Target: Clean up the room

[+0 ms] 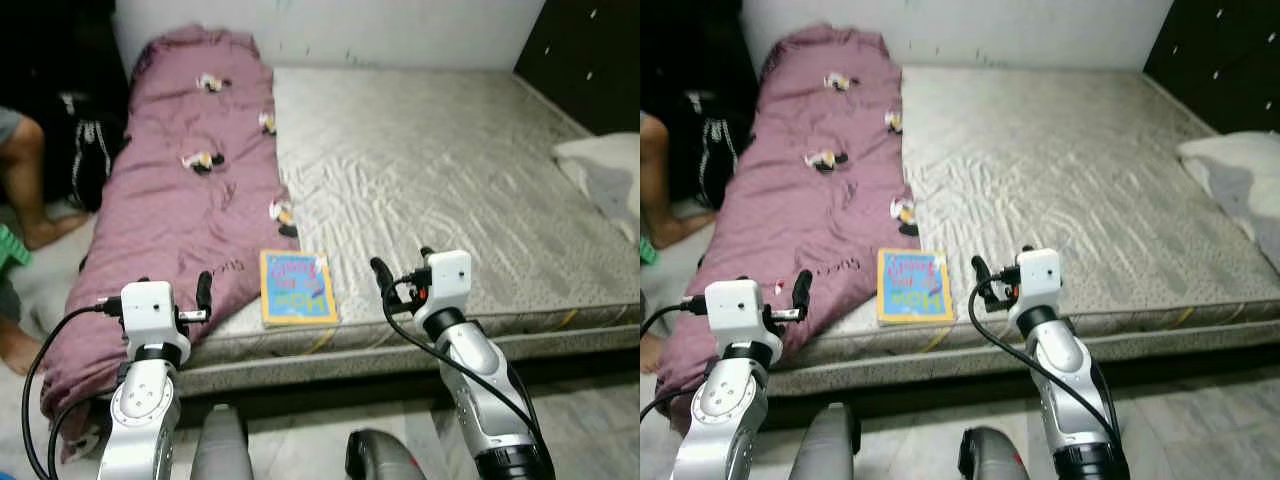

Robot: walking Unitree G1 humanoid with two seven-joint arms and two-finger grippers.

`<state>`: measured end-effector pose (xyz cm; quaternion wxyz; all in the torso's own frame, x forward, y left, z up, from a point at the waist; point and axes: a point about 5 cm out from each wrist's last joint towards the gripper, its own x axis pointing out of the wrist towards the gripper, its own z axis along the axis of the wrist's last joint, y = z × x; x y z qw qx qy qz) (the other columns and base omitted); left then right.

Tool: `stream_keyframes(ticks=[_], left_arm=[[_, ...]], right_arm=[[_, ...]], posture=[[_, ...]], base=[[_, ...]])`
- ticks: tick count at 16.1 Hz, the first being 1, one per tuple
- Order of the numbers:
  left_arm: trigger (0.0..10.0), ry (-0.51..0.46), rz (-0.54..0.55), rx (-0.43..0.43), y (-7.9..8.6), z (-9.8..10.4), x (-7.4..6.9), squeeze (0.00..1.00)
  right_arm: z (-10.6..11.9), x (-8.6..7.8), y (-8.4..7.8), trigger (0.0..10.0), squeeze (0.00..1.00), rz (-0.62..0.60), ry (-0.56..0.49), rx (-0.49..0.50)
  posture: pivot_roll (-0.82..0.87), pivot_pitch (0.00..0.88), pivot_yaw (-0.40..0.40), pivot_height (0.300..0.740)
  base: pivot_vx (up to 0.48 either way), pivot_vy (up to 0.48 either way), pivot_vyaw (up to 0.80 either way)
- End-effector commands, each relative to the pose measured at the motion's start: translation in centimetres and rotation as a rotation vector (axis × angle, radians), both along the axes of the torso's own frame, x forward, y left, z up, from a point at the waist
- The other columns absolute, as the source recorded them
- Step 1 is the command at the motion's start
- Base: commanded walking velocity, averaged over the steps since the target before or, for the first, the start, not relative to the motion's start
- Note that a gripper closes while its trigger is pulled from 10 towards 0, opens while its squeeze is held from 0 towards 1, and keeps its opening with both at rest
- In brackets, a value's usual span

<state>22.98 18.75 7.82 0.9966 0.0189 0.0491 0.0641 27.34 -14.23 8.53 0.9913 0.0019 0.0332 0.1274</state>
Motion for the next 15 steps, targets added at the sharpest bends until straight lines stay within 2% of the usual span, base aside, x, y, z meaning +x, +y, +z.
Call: stream_keyframes(ticks=[1, 3, 15], left_arm=[[10.0, -0.007, -0.011, -0.003, -0.14, 0.17, 0.17, 0.0], [10.0, -0.008, -0.012, -0.005, -0.18, 0.17, 0.17, 0.0], [10.0, -0.037, -0.052, -0.025, -0.55, 0.57, 0.51, 0.0]], right_arm=[[0.25, 0.16, 0.04, 10.0, 0.0, 0.005, -0.01, -0.007], [0.23, 0.14, 0.06, 10.0, 0.0, 0.008, -0.01, -0.006], [0.18, 0.29, 0.42, 10.0, 0.0, 0.038, -0.007, -0.013]], posture=[[0.02, 0.0, -0.071, 0.613], [0.02, 0.0, -0.072, 0.593], [0.02, 0.0, -0.072, 0.593]], base=[[0.0, 0.0, 0.0], [0.0, 0.0, 0.0], [0.0, 0.0, 0.0]])
